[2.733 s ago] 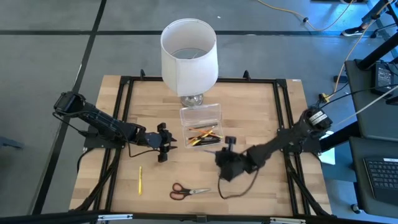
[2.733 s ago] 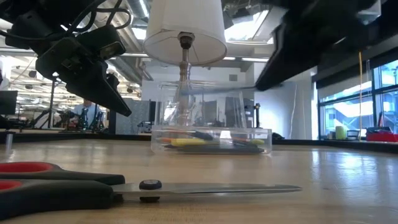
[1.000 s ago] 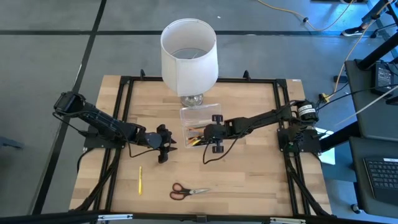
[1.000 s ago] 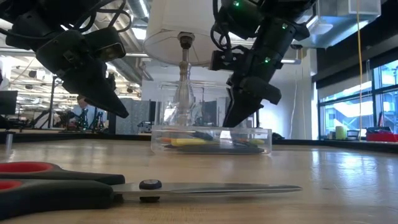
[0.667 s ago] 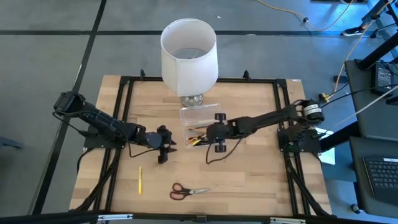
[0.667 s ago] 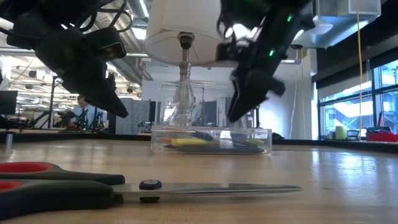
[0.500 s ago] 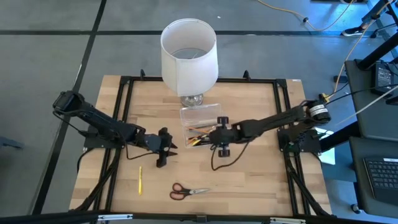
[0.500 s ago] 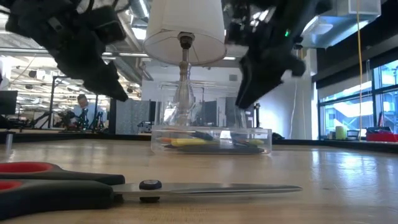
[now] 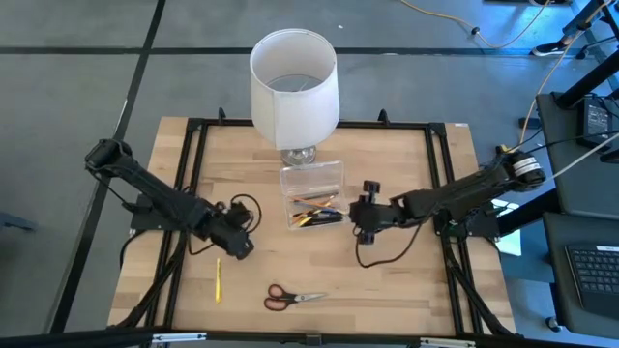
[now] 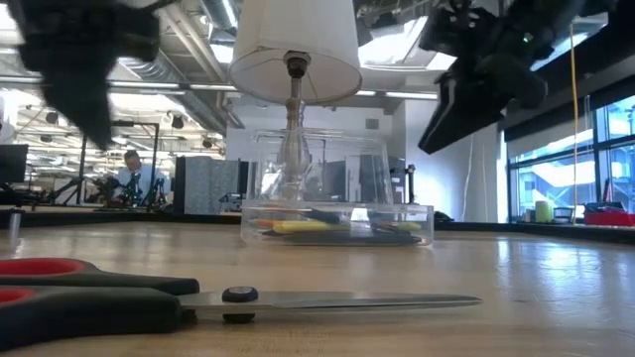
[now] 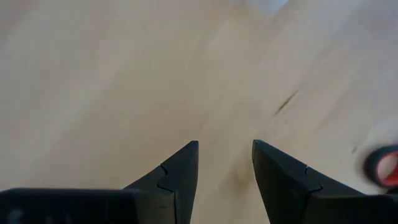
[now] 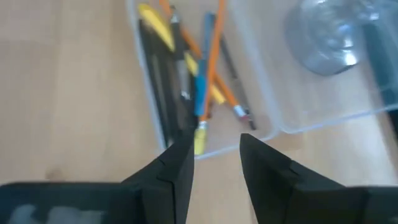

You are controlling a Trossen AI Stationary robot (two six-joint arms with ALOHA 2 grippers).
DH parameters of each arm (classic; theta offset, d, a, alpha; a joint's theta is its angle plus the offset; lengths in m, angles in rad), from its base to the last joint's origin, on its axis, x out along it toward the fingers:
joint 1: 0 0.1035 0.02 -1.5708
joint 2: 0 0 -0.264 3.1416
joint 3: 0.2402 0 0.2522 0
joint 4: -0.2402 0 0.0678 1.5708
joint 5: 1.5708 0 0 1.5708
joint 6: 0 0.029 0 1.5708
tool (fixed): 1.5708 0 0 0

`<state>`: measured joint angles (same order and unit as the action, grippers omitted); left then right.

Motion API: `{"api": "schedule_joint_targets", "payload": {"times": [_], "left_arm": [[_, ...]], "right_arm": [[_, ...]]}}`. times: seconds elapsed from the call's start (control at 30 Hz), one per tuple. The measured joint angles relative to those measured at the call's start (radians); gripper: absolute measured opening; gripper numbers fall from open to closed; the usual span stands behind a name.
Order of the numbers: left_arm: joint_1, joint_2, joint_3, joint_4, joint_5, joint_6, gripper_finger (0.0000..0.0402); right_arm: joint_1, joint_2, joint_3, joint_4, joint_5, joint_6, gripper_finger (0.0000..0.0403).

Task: Pick & place school supplies into a supply box
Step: Put the yellow pen into the transparent supply box

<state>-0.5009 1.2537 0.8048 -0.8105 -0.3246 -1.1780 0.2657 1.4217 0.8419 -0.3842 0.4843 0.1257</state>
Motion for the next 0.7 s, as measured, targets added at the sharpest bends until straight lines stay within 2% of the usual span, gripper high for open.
{"api": "schedule_joint_targets", "payload": {"times": [0.1,0.2,0.3,0.4,0.47,0.57,0.7], "left_arm": [[-0.035,0.024,0.000,-0.086,0.099,-0.234,0.0143],[-0.070,0.063,0.000,-0.147,0.252,-0.461,0.0143],[-0.115,0.107,0.000,-0.143,0.429,-0.649,0.0143],[-0.165,0.146,0.000,-0.073,0.544,-0.810,0.0143],[-0.197,0.166,0.000,0.014,0.588,-0.901,0.0143],[-0.240,0.189,0.000,0.127,0.591,-1.015,0.0143],[-0.284,0.240,0.000,0.181,0.600,-1.104,0.0143]], "right_arm": [[0.000,-0.032,-0.062,0.067,0.046,-0.020,0.0133],[0.000,-0.051,-0.114,0.138,0.059,-0.064,0.0133],[0.000,-0.050,-0.159,0.199,0.057,-0.109,0.0133],[-0.001,-0.050,-0.190,0.222,0.057,-0.132,0.0133],[-0.002,-0.050,-0.201,0.222,0.057,-0.138,0.0133],[-0.003,-0.050,-0.203,0.226,0.057,-0.169,0.0133],[-0.003,-0.050,-0.203,0.241,0.057,-0.183,0.0133]]}}
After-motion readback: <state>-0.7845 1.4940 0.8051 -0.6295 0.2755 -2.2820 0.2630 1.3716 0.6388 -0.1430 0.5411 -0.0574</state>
